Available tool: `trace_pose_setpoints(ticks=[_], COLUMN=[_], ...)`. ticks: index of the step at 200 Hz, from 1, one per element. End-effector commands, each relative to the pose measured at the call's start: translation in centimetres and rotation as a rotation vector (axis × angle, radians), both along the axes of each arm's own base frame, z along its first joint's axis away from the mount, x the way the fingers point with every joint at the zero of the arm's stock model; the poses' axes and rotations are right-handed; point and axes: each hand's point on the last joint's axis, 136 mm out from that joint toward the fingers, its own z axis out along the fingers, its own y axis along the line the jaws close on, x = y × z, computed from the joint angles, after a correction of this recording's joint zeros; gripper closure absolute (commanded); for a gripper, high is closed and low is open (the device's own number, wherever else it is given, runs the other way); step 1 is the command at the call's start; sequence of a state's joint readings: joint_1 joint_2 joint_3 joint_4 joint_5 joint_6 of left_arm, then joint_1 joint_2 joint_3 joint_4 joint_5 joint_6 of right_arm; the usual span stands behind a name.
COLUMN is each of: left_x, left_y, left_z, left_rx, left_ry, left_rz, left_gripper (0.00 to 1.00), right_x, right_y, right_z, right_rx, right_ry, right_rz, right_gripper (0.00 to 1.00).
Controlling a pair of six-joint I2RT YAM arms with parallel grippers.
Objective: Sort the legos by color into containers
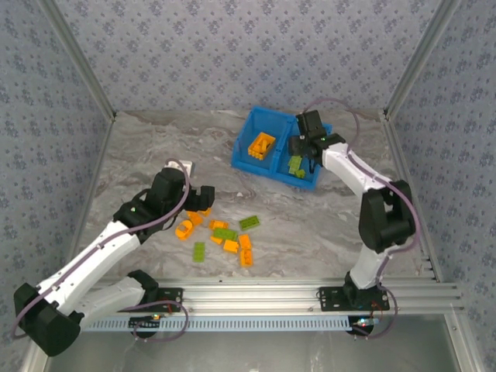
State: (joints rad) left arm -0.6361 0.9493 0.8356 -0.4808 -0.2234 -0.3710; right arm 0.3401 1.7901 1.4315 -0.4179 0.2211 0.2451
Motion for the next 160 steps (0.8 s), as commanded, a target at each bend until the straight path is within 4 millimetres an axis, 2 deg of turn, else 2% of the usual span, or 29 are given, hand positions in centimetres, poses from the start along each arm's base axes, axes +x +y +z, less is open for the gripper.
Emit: trace_pose_setpoints(ticks=[1,23,43,55,83,121,133,160], left_x=[-0.2,-0.8,-1.4,-1.7,-2.2,-2.1,-2.0,-2.2], left_y=[-1.1,-1.0,-0.6,-0.5,-0.7,-1.7,-2.5,-6.0], left_z=[1.0,0.9,0.3,0.1,-0.7,-0.9,-1.1,-1.7], left_rx=[-0.097,-0.102,-0.099,-0.105,-0.112,-0.104,-0.101,-0.078], left_ry=[-0.023,-0.007,0.007,0.015,0.048,0.052,0.064,0.098], left_rz=[-0.017,-0.026,-0.024,-0.025,-0.037,-0.092,-0.135,-0.294], left_gripper=[0.01,0.01,0.01,0.01,0.01,0.01,0.01,0.01], right_x=[2.3,4.3,5.7,6.0,6.2,4.8,4.3,2.2], right_y=[-0.1,-1.4,-1.8,-1.6,-1.5,-1.2,-1.2,-0.9], right_z=[-0.3,-2.0,-2.4,-2.1,0.2,4.3,5.3,7.4], right_rx=[0.016,-0.011,0.013,0.020,0.029,0.046,0.056,0.081], right_ry=[0.002,0.054,0.075,0.078,0.047,-0.029,-0.043,-0.059], right_rz=[-0.039,-0.081,-0.094,-0.085,-0.077,-0.048,-0.038,-0.015], right_gripper=[0.45,0.43,0.36,0.32,0.26,0.20,0.16,0.15])
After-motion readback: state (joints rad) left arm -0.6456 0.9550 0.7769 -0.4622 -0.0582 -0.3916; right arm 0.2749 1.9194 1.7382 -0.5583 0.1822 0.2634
